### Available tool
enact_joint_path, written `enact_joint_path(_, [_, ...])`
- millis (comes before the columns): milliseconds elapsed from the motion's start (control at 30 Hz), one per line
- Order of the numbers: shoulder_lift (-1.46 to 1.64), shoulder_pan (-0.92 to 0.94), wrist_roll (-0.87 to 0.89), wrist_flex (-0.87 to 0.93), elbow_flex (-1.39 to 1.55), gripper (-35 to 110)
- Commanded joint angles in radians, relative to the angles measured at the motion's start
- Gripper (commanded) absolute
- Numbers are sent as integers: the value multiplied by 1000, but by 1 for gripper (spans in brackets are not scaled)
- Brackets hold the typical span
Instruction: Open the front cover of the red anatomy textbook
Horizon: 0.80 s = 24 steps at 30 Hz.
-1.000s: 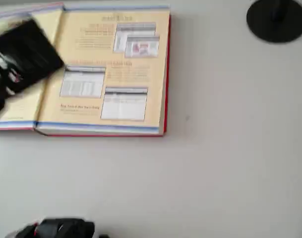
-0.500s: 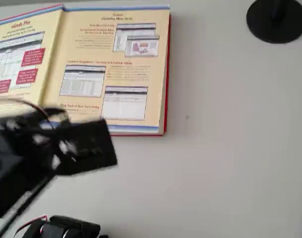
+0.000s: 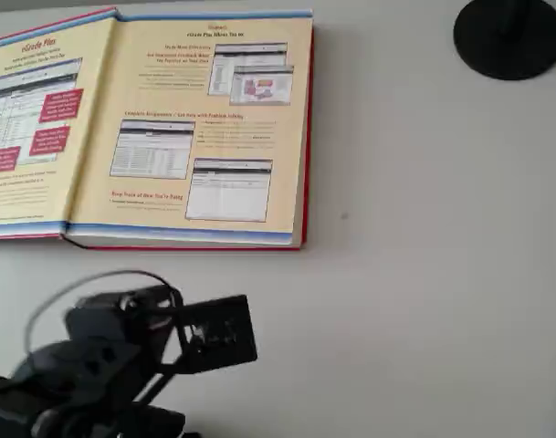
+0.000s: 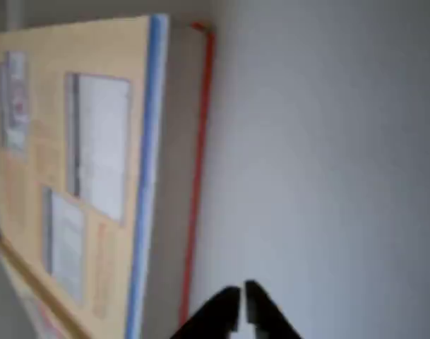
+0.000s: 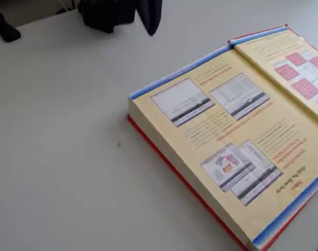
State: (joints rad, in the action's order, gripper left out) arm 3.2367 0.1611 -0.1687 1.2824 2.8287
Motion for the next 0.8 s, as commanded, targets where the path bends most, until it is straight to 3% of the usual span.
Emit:
enact_joint_path(0, [51, 23, -14, -2, 103, 0])
enact_joint_path(767, [51, 6, -8, 0, 143, 1])
